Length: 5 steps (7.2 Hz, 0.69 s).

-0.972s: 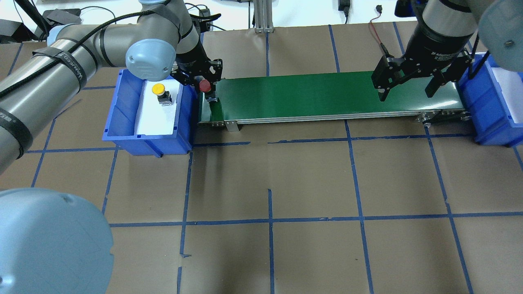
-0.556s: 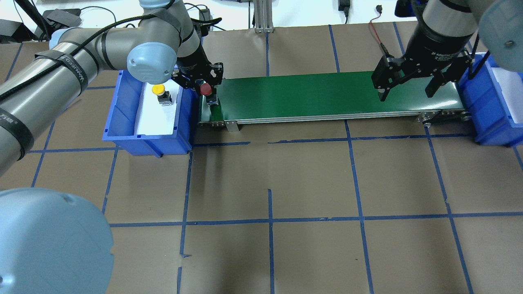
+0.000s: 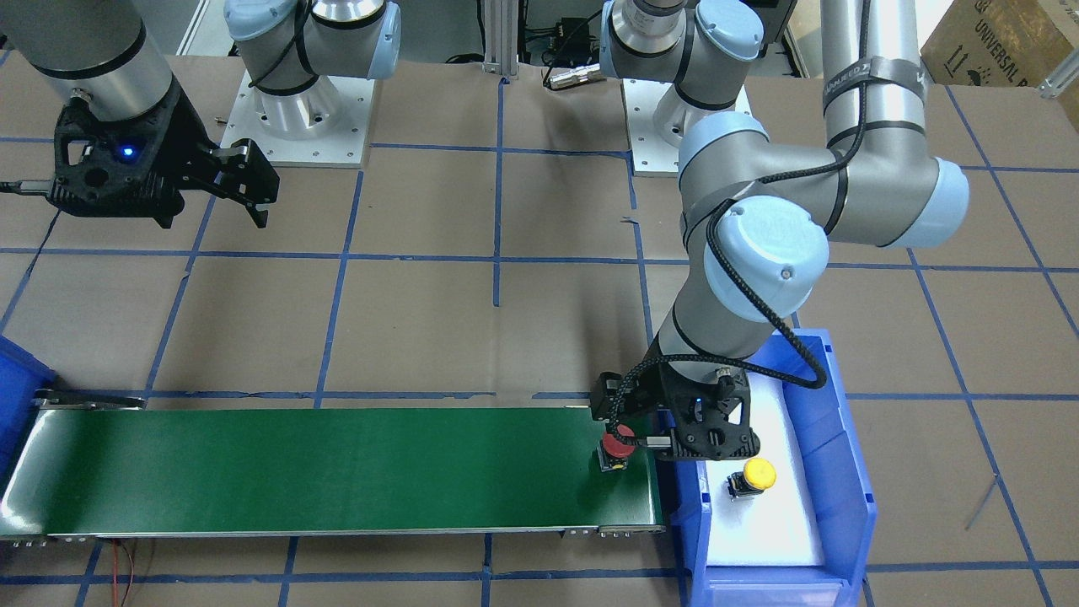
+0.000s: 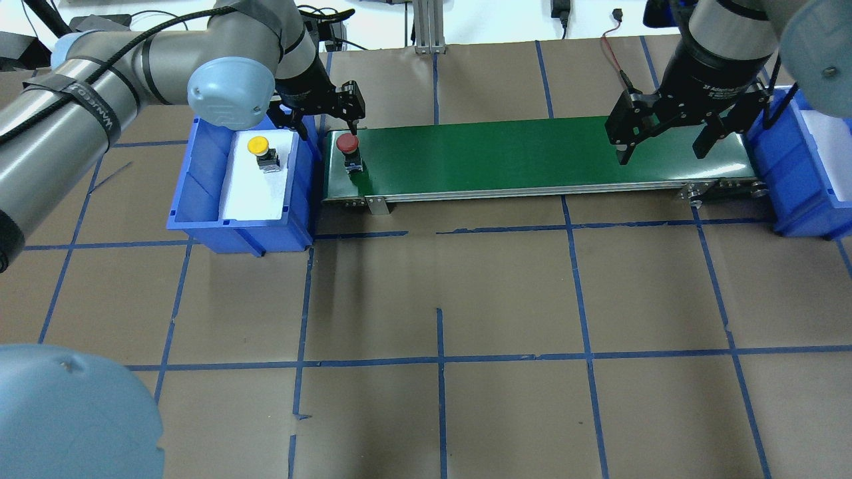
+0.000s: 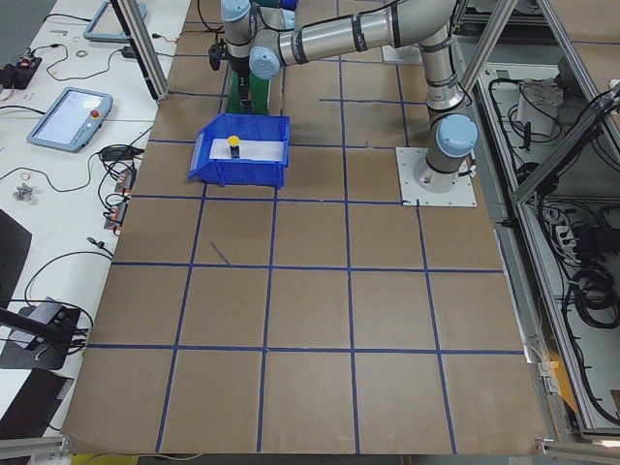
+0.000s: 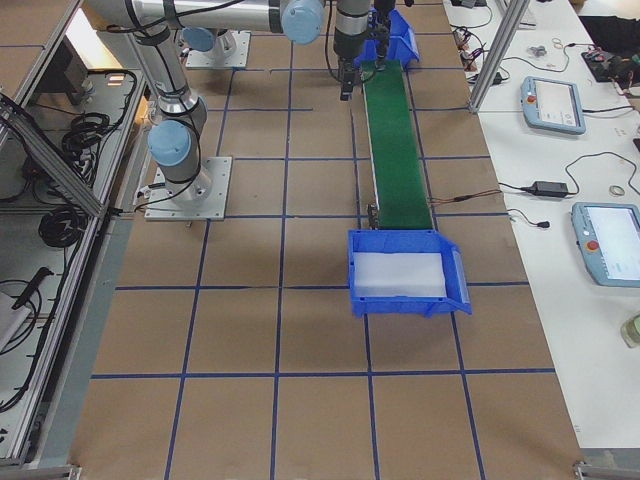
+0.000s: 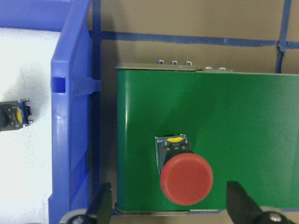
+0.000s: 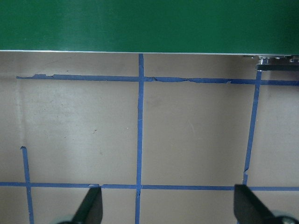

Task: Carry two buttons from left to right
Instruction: 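Open the left gripper to release the red button on the belt, then move the left gripper back into the bin and grasp the yellow button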

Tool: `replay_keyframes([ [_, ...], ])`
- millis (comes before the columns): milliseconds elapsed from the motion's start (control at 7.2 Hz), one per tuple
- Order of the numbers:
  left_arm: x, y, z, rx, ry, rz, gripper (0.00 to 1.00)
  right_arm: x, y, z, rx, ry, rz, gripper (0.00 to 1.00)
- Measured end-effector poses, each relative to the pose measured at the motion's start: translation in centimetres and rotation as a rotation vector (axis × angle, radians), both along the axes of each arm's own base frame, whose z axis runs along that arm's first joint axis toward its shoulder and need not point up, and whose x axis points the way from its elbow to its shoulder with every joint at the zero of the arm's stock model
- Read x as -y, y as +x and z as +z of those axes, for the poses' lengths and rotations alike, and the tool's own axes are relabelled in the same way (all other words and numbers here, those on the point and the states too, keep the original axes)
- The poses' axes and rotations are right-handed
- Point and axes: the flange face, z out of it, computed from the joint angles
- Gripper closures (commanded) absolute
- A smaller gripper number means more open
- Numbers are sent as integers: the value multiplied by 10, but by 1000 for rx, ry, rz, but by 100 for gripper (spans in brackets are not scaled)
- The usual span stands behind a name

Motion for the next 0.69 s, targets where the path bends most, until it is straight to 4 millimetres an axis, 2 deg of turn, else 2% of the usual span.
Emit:
replay_keyframes([
  [139, 0, 26, 16, 34, -23, 19, 11, 0, 0, 0, 0, 1, 1, 0],
  [278, 3, 63, 26, 48, -34, 54, 12, 0, 0, 0, -1, 1, 1, 0],
  [417, 5, 93, 20, 48, -25, 69, 12, 0, 0, -1, 0, 1, 1, 0],
  [694, 13, 124, -27, 42, 5, 48, 13, 0, 0, -2, 0, 0, 2, 0],
])
